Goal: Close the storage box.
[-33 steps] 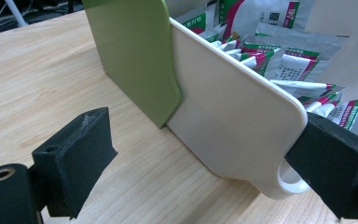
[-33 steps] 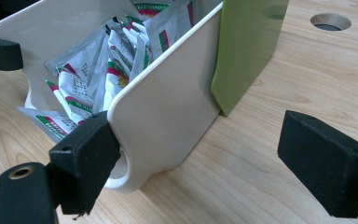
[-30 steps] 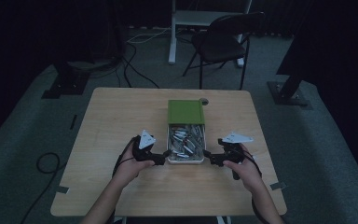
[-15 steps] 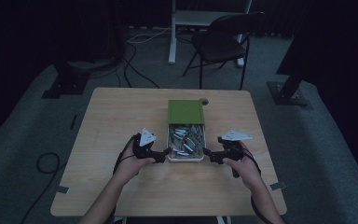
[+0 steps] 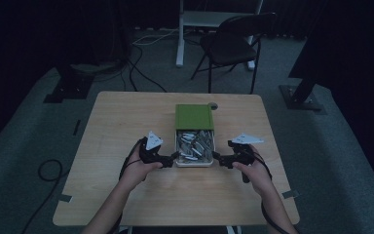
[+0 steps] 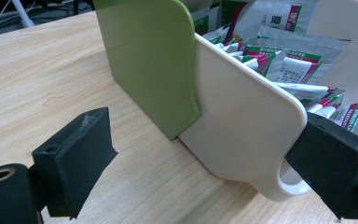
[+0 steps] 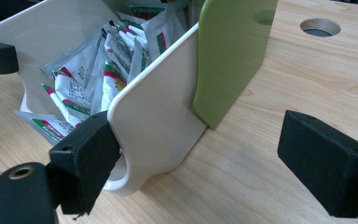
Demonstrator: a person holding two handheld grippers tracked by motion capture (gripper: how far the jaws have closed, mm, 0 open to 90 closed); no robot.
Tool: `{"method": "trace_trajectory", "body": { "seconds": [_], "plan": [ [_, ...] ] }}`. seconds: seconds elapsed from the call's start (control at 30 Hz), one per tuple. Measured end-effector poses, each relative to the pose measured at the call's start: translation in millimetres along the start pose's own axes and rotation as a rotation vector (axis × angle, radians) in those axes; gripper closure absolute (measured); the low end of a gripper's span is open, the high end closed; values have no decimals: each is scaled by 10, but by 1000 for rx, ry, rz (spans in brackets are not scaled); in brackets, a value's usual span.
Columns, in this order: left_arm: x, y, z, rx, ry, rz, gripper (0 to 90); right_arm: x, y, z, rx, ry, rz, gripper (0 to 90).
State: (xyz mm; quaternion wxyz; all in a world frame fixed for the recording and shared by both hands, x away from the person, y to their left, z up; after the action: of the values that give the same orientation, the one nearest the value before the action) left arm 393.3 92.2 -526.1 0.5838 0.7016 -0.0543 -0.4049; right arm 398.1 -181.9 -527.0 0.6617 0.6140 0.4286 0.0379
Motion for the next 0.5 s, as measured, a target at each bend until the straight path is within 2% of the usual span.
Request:
{"method": "trace_trajectory", "body": {
  "seconds": [0.5],
  "plan": [
    [42, 41, -35, -4, 7, -3, 90, 43, 54, 46, 15, -14, 1, 127]
  ]
}}
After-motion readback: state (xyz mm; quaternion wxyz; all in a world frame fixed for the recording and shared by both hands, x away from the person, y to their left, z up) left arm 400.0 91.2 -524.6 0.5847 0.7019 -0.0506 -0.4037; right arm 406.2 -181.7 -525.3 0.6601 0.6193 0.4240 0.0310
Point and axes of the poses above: each handheld gripper's, and its own axes: x roughly forward along the jaws, y roughly out of its top, z roughly to its right, the point moved 5 cm from there along x, roughly forward along the jaws, and after that the axes turned 1 degree about z, right-handed, at the moved point
